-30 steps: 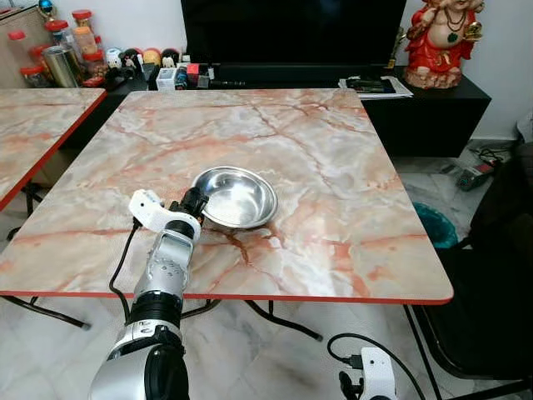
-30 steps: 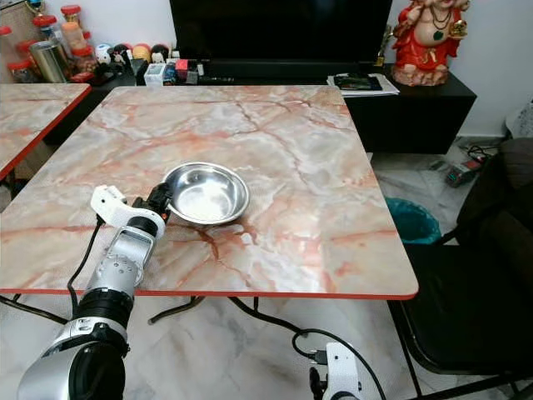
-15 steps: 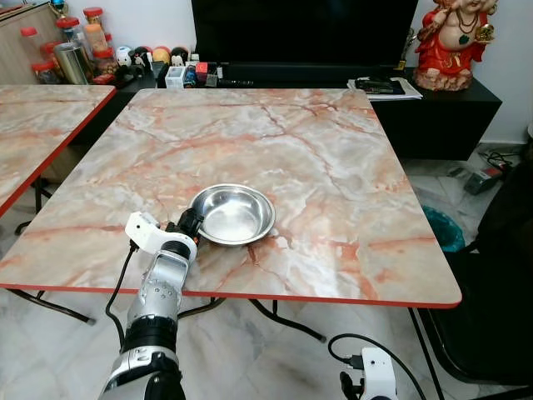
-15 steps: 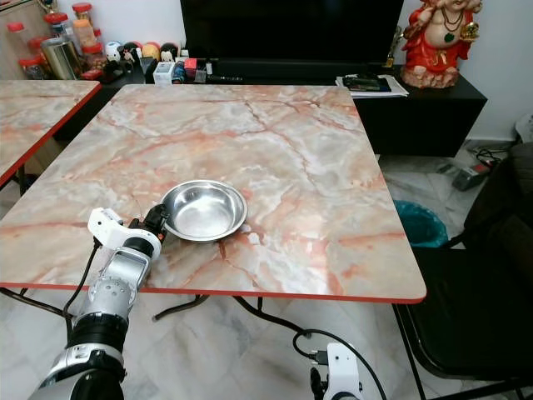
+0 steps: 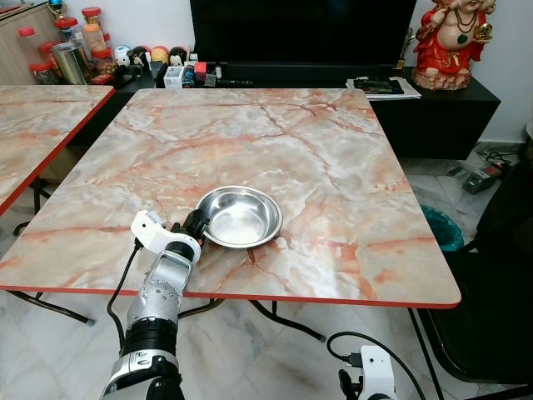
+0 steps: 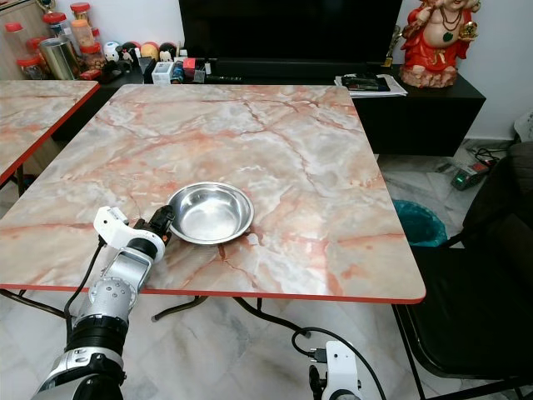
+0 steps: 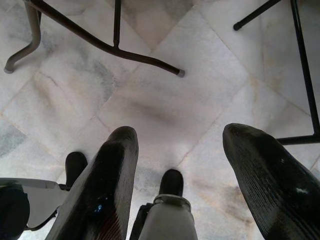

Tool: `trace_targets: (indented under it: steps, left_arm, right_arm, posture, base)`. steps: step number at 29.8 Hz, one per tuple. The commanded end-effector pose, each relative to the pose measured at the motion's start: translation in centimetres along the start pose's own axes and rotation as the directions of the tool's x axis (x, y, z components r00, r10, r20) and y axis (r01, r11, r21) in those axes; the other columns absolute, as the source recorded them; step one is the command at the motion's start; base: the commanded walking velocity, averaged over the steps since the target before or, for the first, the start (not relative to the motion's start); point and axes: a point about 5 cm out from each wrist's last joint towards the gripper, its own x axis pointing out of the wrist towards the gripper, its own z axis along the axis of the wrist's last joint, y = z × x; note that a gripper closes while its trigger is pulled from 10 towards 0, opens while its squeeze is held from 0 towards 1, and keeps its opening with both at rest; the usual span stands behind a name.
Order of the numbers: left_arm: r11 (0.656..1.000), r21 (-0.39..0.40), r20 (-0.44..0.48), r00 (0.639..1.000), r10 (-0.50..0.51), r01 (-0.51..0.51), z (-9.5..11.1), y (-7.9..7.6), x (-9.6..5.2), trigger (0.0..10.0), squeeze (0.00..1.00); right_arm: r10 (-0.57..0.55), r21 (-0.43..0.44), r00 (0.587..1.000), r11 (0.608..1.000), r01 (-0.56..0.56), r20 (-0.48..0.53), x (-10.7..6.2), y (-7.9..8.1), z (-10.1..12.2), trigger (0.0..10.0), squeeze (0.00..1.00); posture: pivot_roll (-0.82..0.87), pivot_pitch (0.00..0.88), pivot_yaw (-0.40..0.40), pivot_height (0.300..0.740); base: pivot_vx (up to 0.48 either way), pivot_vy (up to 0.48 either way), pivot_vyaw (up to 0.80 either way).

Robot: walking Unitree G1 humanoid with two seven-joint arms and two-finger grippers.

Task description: Setting the table

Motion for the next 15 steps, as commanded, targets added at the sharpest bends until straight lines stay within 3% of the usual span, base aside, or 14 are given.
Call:
trace_targets:
  steps: [1,15]
  left_arm:
    - [1.0,0.021,-0.012,1.0,0.0,0.0,0.08,-0.15,0.02,10.0,1.0]
    - [1.0,0.029,0.017,1.0,-0.009,0.008,0.94,-0.36,-0.1,10.0,1.0]
  right_arm:
    - [-0.007,0.011,1.0,1.0,0.007,0.016,0.09,-0.13,0.47,10.0,0.0]
    - [-0.004,0.006,1.0,1.0,0.004,0.024,0.2,-0.12,0.92,10.0,0.0]
  posture:
    - [0.05,0.0,0.014,0.74]
    - [0.07,0.0,0.003,0.74]
  base:
    - [0.0,0.0,0.0]
    - [0.0,0.0,0.0]
